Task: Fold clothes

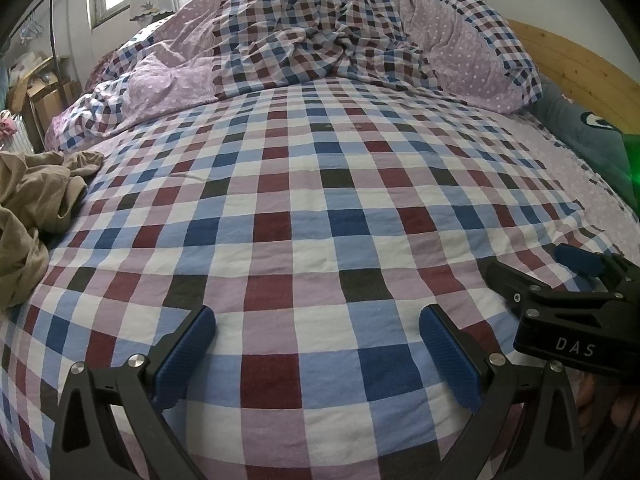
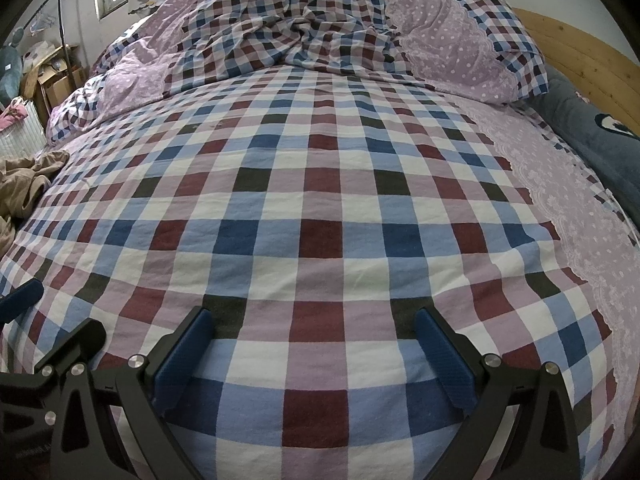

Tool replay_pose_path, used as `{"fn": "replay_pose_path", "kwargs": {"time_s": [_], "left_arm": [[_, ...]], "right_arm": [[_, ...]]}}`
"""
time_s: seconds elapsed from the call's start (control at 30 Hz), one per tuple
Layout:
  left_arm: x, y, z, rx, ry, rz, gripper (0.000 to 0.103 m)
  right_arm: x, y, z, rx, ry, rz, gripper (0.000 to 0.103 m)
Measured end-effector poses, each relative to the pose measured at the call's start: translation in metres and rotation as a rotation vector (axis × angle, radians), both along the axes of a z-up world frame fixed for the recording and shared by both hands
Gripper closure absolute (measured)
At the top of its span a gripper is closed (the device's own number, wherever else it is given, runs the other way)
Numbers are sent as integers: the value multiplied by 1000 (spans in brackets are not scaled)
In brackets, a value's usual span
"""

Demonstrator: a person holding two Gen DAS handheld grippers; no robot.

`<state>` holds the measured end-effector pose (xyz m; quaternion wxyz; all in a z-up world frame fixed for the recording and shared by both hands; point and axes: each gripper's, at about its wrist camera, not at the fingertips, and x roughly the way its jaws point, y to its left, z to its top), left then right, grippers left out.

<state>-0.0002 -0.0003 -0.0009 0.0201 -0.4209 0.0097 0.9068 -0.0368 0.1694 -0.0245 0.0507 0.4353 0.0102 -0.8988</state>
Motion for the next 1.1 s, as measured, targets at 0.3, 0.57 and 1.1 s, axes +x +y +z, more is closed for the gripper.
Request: {"fn": "replay_pose_path", "kwargs": {"time_s": [0.3,0.57,1.1], "left_arm": [[3,-5,6,61,-3,-24,1],[5,-52,37,71,70,71,16],[11,-230,81,80,206,385,25]], "right_arm": [[-4,0,-1,-2,-3,-5,0],[-2,-3,2,-7,4,11,0],[26,-60,21,-16,95,270,0]]}}
